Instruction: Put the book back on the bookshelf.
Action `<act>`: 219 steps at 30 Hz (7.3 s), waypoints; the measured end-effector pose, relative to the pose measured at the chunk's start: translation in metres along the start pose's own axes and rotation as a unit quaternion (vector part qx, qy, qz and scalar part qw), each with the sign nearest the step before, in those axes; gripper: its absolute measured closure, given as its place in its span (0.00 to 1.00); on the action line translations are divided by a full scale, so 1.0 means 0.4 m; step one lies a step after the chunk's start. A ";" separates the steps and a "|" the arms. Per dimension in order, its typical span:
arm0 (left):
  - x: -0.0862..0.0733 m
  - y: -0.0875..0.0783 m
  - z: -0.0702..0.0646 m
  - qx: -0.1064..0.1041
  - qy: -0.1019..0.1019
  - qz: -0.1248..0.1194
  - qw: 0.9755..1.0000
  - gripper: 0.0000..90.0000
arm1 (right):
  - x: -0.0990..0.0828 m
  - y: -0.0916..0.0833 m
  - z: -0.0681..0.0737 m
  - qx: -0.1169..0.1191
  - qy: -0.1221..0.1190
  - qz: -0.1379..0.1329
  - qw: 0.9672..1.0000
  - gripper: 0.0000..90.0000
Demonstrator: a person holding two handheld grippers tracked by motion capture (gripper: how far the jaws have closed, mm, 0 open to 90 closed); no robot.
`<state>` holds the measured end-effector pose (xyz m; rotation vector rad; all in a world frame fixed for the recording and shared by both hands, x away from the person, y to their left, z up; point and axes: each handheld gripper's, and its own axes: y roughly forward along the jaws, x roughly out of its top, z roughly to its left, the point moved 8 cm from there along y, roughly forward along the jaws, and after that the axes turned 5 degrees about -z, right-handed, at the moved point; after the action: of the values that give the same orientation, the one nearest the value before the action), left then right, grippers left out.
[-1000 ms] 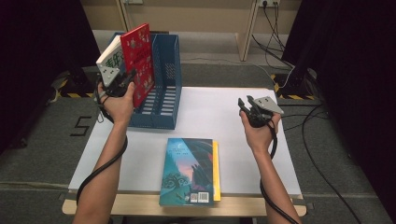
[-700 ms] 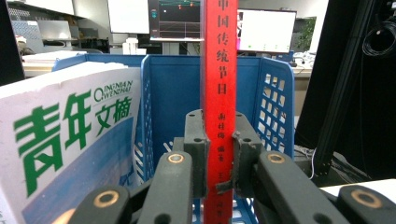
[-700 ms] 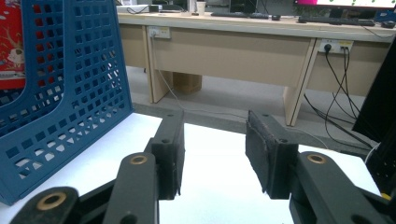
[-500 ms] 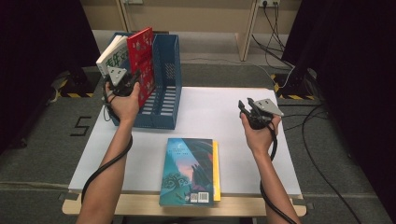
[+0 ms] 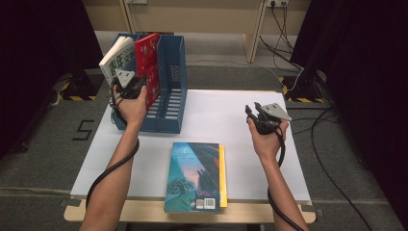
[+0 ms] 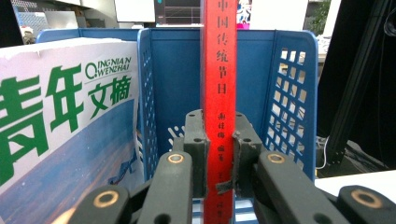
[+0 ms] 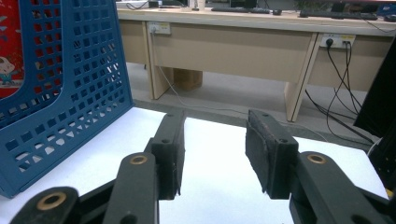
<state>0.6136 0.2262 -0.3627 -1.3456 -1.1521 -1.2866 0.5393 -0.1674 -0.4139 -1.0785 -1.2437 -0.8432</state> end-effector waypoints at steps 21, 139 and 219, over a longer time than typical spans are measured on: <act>-0.012 0.010 0.016 -0.006 -0.005 -0.018 1.000 0.88 | -0.001 0.005 0.002 0.001 -0.006 0.001 1.000 0.65; 0.006 0.092 0.041 0.001 0.018 -0.003 1.000 0.88 | -0.039 0.010 0.001 0.005 0.006 0.023 1.000 0.63; -0.042 0.077 0.091 0.009 0.003 0.067 0.998 0.88 | -0.072 0.003 -0.005 0.003 0.015 0.035 0.999 0.63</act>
<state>0.6491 0.2572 -0.3812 -1.3799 -1.0481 -1.1801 0.5365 -0.1709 -0.4424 -1.0941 -1.1760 -0.8005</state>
